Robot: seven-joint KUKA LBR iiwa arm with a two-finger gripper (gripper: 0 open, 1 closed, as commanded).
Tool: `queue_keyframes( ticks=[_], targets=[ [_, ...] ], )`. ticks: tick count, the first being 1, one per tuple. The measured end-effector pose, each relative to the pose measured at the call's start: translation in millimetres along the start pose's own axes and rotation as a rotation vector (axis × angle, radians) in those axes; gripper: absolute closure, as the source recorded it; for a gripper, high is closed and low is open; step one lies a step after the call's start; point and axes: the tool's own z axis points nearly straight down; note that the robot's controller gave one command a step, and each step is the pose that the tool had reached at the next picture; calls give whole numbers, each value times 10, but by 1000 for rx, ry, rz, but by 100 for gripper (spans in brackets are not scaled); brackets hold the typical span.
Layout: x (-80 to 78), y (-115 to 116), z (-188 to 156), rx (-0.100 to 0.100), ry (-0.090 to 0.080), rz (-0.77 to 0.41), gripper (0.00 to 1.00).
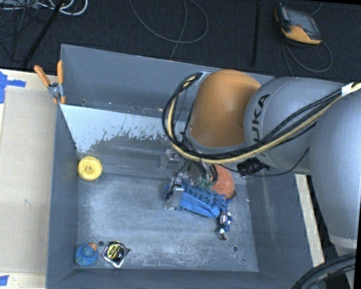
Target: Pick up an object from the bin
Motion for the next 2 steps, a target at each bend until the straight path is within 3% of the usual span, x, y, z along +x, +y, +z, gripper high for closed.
queue_keyframes(
  ticks=[1,2],
  targets=[
    [-17,-4,-51,-1,-8,2,0],
    [74,-747,422,-1,-8,131,0]
  ],
)
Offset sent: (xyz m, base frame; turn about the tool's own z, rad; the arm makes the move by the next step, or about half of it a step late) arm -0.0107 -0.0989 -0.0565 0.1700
